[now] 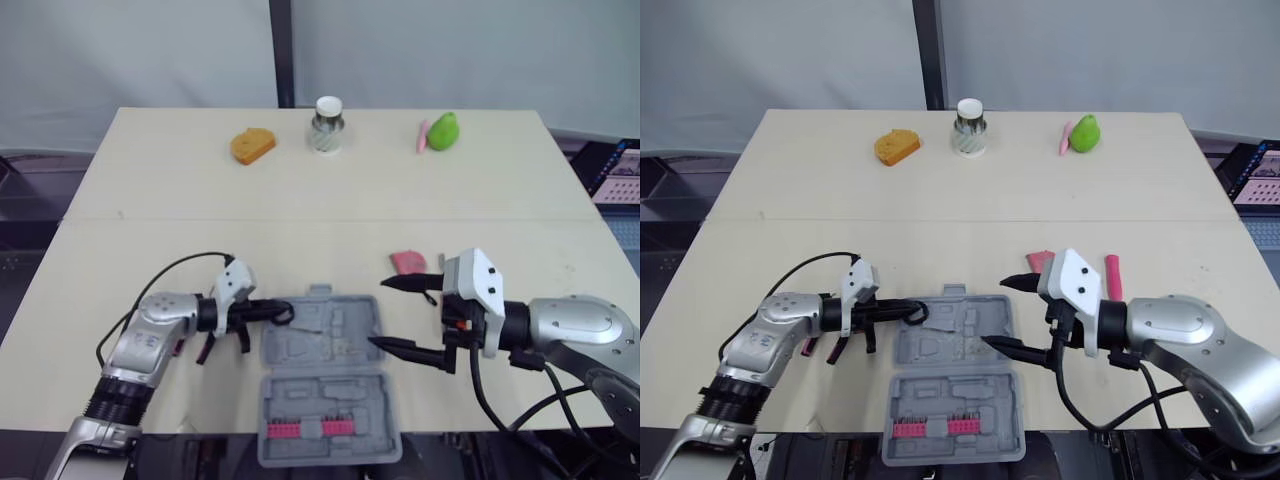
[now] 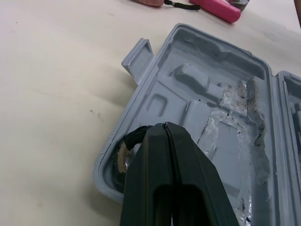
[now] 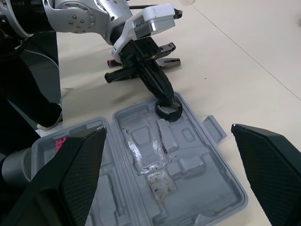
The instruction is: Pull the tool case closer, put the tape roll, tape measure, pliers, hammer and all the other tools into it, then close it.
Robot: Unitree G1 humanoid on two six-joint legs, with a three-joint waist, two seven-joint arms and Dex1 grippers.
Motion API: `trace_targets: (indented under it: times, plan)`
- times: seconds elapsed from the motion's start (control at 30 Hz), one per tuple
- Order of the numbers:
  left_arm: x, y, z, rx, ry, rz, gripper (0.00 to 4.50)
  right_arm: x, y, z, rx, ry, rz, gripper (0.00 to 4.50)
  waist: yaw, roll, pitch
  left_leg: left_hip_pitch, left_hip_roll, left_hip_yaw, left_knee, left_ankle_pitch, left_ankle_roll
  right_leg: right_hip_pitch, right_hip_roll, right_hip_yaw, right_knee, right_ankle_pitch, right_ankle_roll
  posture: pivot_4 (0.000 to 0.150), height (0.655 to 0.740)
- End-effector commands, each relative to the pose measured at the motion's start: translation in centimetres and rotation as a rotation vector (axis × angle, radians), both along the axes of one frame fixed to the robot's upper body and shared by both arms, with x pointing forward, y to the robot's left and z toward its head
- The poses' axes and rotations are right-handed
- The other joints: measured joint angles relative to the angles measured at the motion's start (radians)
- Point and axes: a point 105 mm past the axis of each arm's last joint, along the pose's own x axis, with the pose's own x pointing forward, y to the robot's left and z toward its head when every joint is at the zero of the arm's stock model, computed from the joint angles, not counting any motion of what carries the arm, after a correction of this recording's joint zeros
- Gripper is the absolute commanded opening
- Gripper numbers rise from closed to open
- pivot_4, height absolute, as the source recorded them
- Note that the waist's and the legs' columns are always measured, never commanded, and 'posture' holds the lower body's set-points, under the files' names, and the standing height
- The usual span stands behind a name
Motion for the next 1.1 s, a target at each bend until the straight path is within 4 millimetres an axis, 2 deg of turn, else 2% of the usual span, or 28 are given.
trace_targets:
  times: [0.03, 0.2, 0.4, 0.5, 0.83, 0.93, 1.1]
  plan:
    - [0.00, -0.17, 0.48, -0.012, -0.026, -0.008, 0.85, -0.41, 0.26, 0.67, 0.016, -0.036, 0.018, 4.50, 0.000, 0.000, 0.000, 0.000, 0.000, 0.000, 0.000, 0.000, 0.000, 0.000, 0.000, 0.000, 0.000, 0.000, 0.000, 0.150, 0.7400]
    - [0.15, -0.16, 0.61, -0.010, -0.026, 0.003, 3.22, -0.43, 0.27, 0.64, 0.017, -0.035, 0.018, 4.50, 0.000, 0.000, 0.000, 0.000, 0.000, 0.000, 0.000, 0.000, 0.000, 0.000, 0.000, 0.000, 0.000, 0.000, 0.000, 0.150, 0.7400]
    - [0.22, -0.41, 1.13, -0.042, -0.031, 0.004, 3.22, -0.43, 0.32, 0.65, 0.020, -0.036, 0.020, 4.50, 0.000, 0.000, 0.000, 0.000, 0.000, 0.000, 0.000, 0.000, 0.000, 0.000, 0.000, 0.000, 0.000, 0.000, 0.000, 0.150, 0.7400]
    - [0.22, -0.34, 1.06, -0.036, -0.028, 0.008, 2.45, -0.41, 0.36, 0.65, 0.020, -0.036, 0.021, 4.50, 0.000, 0.000, 0.000, 0.000, 0.000, 0.000, 0.000, 0.000, 0.000, 0.000, 0.000, 0.000, 0.000, 0.000, 0.000, 0.150, 0.7400]
    - [0.34, -0.25, 0.84, -0.039, -0.034, 0.011, 2.45, -0.36, 0.43, 0.68, 0.021, -0.036, 0.022, 4.50, 0.000, 0.000, 0.000, 0.000, 0.000, 0.000, 0.000, 0.000, 0.000, 0.000, 0.000, 0.000, 0.000, 0.000, 0.000, 0.150, 0.7400]
    - [0.40, -0.06, 0.59, -0.029, -0.033, 0.022, 1.68, -0.37, 0.48, 0.69, 0.021, -0.035, 0.023, 4.50, 0.000, 0.000, 0.000, 0.000, 0.000, 0.000, 0.000, 0.000, 0.000, 0.000, 0.000, 0.000, 0.000, 0.000, 0.000, 0.150, 0.7400]
    - [0.35, -0.01, 0.40, -0.029, -0.032, 0.020, 1.68, -0.39, 0.51, 0.68, 0.021, -0.035, 0.024, 4.50, 0.000, 0.000, 0.000, 0.000, 0.000, 0.000, 0.000, 0.000, 0.000, 0.000, 0.000, 0.000, 0.000, 0.000, 0.000, 0.150, 0.7400]
